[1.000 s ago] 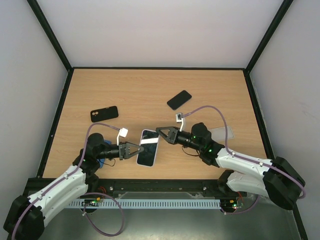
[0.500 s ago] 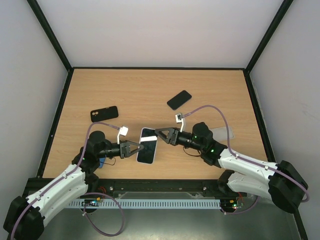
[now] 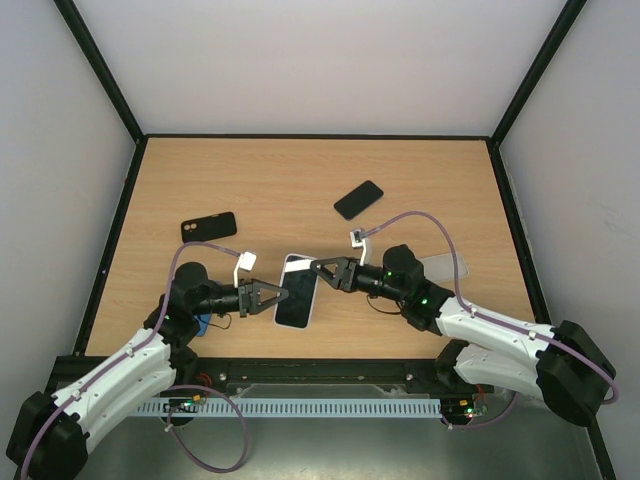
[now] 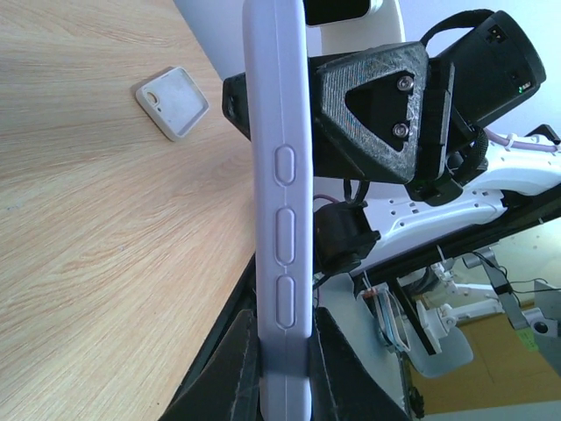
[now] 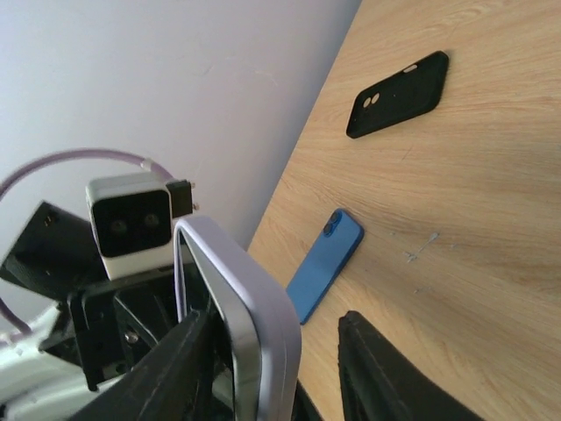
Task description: Put the phone into the phone case
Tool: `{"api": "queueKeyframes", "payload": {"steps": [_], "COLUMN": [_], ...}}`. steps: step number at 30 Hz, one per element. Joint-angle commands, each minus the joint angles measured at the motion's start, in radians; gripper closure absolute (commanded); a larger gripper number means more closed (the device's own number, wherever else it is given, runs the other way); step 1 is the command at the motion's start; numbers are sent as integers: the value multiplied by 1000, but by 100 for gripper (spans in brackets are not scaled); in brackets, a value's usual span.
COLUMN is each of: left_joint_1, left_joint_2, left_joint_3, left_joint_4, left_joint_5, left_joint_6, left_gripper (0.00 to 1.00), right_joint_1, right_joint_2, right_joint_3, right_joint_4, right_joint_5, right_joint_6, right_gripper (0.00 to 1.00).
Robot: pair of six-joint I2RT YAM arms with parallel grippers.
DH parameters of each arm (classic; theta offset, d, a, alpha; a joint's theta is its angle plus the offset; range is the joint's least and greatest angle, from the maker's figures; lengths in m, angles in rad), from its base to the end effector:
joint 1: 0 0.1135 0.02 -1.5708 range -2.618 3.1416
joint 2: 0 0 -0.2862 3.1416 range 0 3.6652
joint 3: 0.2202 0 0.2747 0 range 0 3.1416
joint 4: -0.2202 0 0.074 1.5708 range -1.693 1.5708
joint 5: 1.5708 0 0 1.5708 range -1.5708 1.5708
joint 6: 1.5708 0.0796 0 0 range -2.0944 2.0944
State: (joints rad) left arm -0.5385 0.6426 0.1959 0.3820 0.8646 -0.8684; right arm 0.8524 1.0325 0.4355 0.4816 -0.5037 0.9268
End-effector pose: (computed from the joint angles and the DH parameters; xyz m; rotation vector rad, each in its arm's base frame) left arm 0.1269 -0.1463 0.2152 0.4671 1.8823 -1.7056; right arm 0.1497 0.2297 0.2416 -0.3756 1.9730 1.6719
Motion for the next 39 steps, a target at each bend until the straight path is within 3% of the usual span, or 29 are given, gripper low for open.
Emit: {"api": "queueKeyframes", "payload": {"steps": [1, 5, 9, 18, 20, 25, 29, 33, 39], "left_joint_1": [1, 0, 2, 2, 2, 2, 2, 2, 2], "left_joint_2": [-8, -4, 23, 46, 37, 31, 40, 42, 61], "left_joint_3": [15, 17, 43, 81, 77, 84, 116, 118, 86], "left_joint_4": [106, 78, -36, -127, -104, -13, 40, 146, 304], "left_joint_5": [30, 1, -33, -68, -80, -143, -201, -267, -319], "left_joint_6": [-14, -3, 57, 78, 59, -3, -44, -96, -175], "left_gripper": [98, 98, 98, 98, 97, 98, 98, 98, 98], "right_joint_1": [5, 5, 5, 5, 5, 5, 4, 6, 12], "right_joint_2": [-1, -11, -26, -59, -61, -55, -38, -8, 43], "right_joint_3": [-6, -8, -8, -12, -13, -53, -66, -89, -109], "right_joint_4": [54, 60, 70, 37, 29, 83, 115, 193, 297], "right_joint_5": [-26, -29, -26, 8, 12, -22, -70, -119, -150], "right_joint_6": [-10, -38, -56, -138, -124, -23, 42, 106, 185], "right_gripper": [68, 87, 98, 98, 92, 53, 36, 29, 34]}}
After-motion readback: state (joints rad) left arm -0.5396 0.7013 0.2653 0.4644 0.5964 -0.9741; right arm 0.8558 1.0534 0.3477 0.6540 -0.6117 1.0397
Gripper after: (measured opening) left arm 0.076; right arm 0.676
